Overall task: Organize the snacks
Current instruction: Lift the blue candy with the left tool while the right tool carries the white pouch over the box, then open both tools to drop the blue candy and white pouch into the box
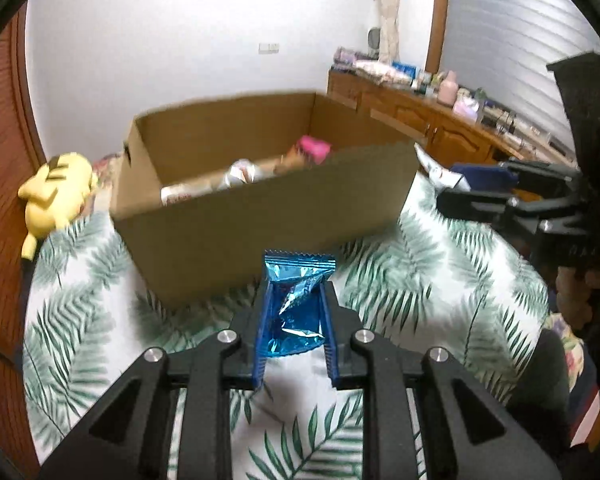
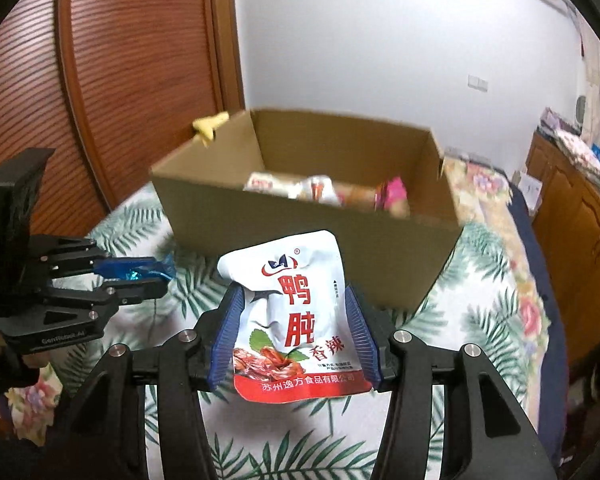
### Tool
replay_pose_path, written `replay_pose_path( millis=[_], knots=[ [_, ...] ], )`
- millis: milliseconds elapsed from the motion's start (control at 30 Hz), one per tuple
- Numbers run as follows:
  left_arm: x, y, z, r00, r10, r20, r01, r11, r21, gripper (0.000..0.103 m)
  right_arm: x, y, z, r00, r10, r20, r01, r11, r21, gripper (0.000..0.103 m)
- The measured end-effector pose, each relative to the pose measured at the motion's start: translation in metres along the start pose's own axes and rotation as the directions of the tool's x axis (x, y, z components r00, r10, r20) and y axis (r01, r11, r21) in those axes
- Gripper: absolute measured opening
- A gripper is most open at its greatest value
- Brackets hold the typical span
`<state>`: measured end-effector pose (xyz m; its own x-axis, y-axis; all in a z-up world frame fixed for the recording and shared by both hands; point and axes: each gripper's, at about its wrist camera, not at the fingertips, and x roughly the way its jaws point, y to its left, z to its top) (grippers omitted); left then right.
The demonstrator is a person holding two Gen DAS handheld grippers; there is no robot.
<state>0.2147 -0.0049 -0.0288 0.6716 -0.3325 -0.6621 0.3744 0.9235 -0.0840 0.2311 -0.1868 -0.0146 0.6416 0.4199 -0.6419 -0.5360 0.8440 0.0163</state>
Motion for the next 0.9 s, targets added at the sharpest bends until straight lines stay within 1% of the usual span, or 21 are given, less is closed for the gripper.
replay_pose_path(
  millis=[133, 233, 433, 533, 667, 900],
  knots=[
    [-0.006, 0.004, 0.028, 0.999, -0.002, 0.054, 0.002, 1.0, 0.006, 0.02, -0.006, -0.006, 0.022, 0.999, -0.001, 0.038, 0.001, 1.0, -0.019, 0.053],
    [-0.004, 0.013, 0.051, 0.996, -0.018, 0.085, 0.018, 1.0, 0.002, 0.02, -0.006, -0.01, 0.037, 0.998, -0.005, 0.06, 0.007, 0.999, -0.031, 0.053],
    [0.009, 0.034, 0.086, 0.991, 0.013, 0.13, -0.013, 1.0, 0.002, 0.02, 0.006, -0.02, 0.063, 0.995, -0.013, 0.095, 0.018, 0.999, -0.049, 0.053],
    [0.027, 0.048, 0.097, 0.992, 0.03, 0.12, -0.028, 1.0, -0.011, 0.02, 0.018, -0.023, 0.071, 0.995, -0.031, 0.1, 0.037, 0.998, -0.053, 0.053],
    [0.049, 0.064, 0.102, 0.994, 0.045, 0.097, -0.043, 0.999, -0.02, 0.02, 0.035, -0.031, 0.075, 0.995, -0.029, 0.095, 0.033, 0.999, -0.041, 0.053],
    [0.075, 0.072, 0.102, 0.996, 0.061, 0.06, -0.059, 0.998, -0.032, 0.021, 0.073, -0.042, 0.081, 0.998, -0.031, 0.055, 0.033, 0.999, -0.036, 0.053]
  ],
)
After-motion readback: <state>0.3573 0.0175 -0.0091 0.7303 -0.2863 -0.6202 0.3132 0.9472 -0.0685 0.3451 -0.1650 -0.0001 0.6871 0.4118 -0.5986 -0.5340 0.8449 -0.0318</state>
